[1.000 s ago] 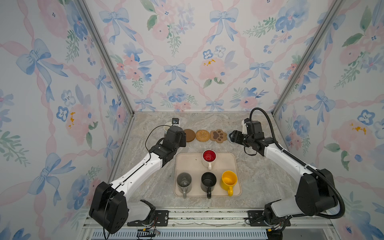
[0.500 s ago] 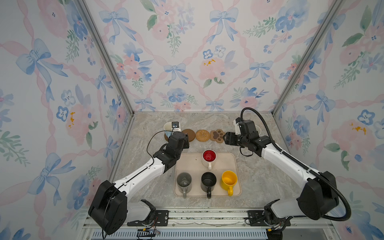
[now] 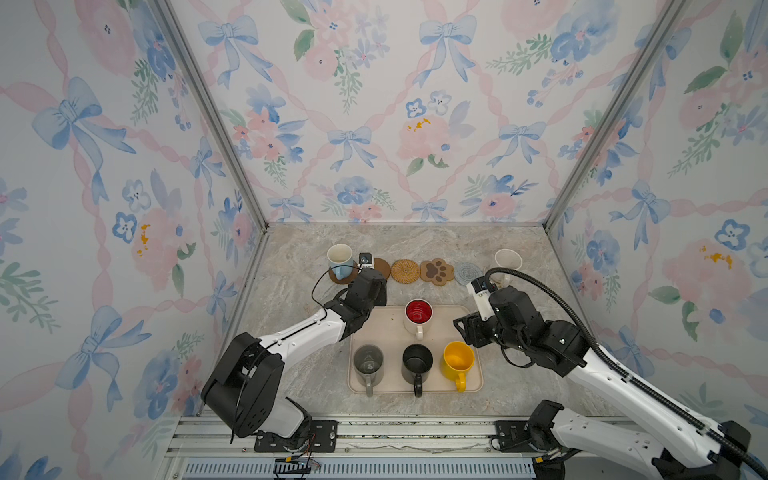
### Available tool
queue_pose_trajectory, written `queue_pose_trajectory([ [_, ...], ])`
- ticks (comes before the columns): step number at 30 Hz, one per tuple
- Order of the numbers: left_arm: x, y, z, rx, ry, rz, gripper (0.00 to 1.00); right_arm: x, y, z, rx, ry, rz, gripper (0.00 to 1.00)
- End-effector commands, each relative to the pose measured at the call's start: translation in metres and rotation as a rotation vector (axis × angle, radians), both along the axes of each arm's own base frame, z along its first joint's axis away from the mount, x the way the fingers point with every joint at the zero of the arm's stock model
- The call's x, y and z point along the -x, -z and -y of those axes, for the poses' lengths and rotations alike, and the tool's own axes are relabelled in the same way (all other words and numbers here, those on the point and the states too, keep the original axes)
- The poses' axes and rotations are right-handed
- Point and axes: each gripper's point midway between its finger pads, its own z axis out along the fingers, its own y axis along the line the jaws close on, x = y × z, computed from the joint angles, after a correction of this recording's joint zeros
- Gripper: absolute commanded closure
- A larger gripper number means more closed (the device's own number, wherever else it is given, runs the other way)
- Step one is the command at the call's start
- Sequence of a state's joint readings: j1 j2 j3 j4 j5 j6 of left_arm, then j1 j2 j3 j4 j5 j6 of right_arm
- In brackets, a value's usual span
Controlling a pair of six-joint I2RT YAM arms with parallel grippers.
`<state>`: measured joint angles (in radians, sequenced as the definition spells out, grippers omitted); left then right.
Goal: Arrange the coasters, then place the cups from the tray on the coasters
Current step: 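Raise the left gripper while swinging the right gripper over the yellow mug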
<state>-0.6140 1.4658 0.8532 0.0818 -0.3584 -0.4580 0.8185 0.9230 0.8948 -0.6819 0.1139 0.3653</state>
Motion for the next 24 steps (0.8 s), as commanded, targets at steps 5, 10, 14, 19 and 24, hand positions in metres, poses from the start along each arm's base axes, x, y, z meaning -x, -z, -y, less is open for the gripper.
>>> queue_pose_trajectory([
  [5,-0.003,-0.004,0.013,0.034,0.045,0.035,0.42,0.043,0.019,0.026,0.048,0.063,-0.027,0.39],
  [10,-0.002,-0.003,0.011,0.020,0.046,0.045,0.42,0.059,0.031,0.032,0.073,0.095,-0.055,0.41],
  [14,-0.001,-0.003,0.010,0.022,0.046,0.054,0.41,0.070,0.048,0.028,0.095,0.097,-0.093,0.41],
  [19,-0.002,-0.001,0.011,0.021,0.051,0.055,0.41,0.078,0.062,0.020,0.123,0.101,-0.110,0.40],
  [24,-0.003,0.002,0.013,0.014,0.056,0.049,0.41,0.083,0.072,0.007,0.102,0.102,-0.119,0.40],
])
